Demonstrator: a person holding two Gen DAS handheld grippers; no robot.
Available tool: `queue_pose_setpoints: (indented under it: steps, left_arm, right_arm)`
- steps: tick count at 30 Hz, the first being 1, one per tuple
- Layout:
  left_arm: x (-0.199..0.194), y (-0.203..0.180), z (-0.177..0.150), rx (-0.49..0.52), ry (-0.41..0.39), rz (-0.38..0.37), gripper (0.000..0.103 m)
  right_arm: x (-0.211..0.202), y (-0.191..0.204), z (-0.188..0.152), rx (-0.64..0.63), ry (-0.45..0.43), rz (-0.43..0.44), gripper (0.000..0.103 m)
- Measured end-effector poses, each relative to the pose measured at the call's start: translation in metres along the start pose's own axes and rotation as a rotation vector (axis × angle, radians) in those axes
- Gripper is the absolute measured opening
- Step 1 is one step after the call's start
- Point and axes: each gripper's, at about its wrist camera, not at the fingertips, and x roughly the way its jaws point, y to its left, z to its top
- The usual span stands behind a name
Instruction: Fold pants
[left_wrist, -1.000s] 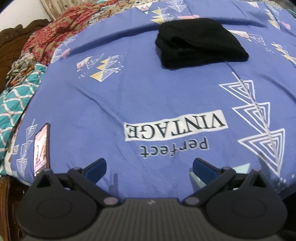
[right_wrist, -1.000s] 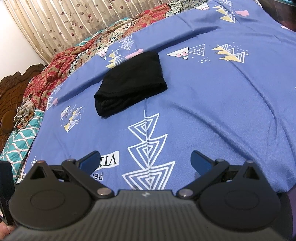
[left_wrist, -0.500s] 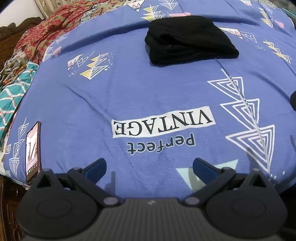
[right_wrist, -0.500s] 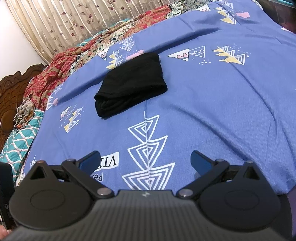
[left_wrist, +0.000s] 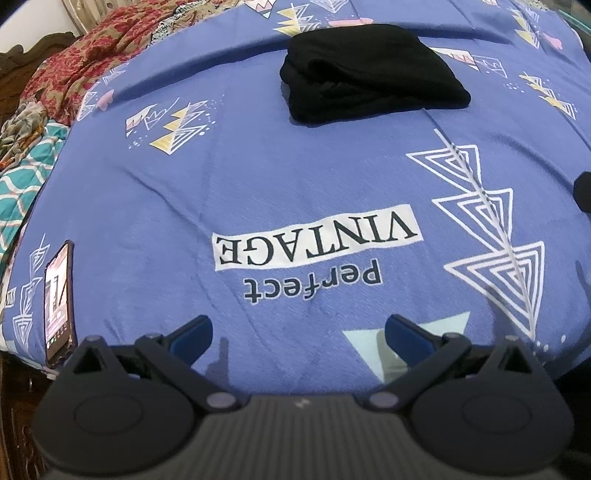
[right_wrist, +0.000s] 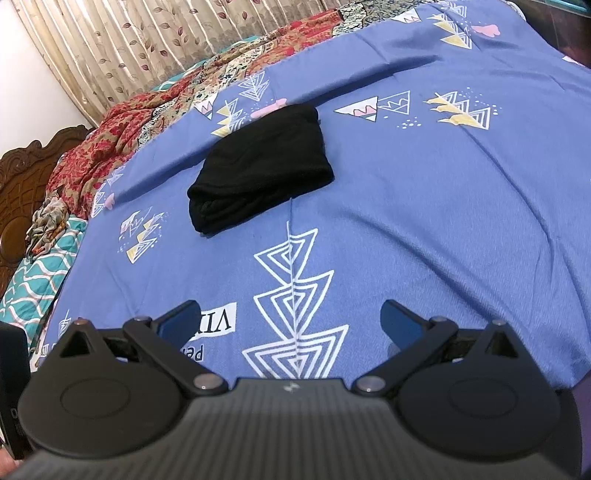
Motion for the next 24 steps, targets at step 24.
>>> queue_pose_setpoints:
  steps: [24]
  left_arm:
    - [0.0045, -0.0014, -0.0018, -0.006, 0.025, -0.019, 0.103]
  right_arm:
    - [0.0015, -0.0024, 0.0009, -0.006, 0.005, 0.001, 0.103]
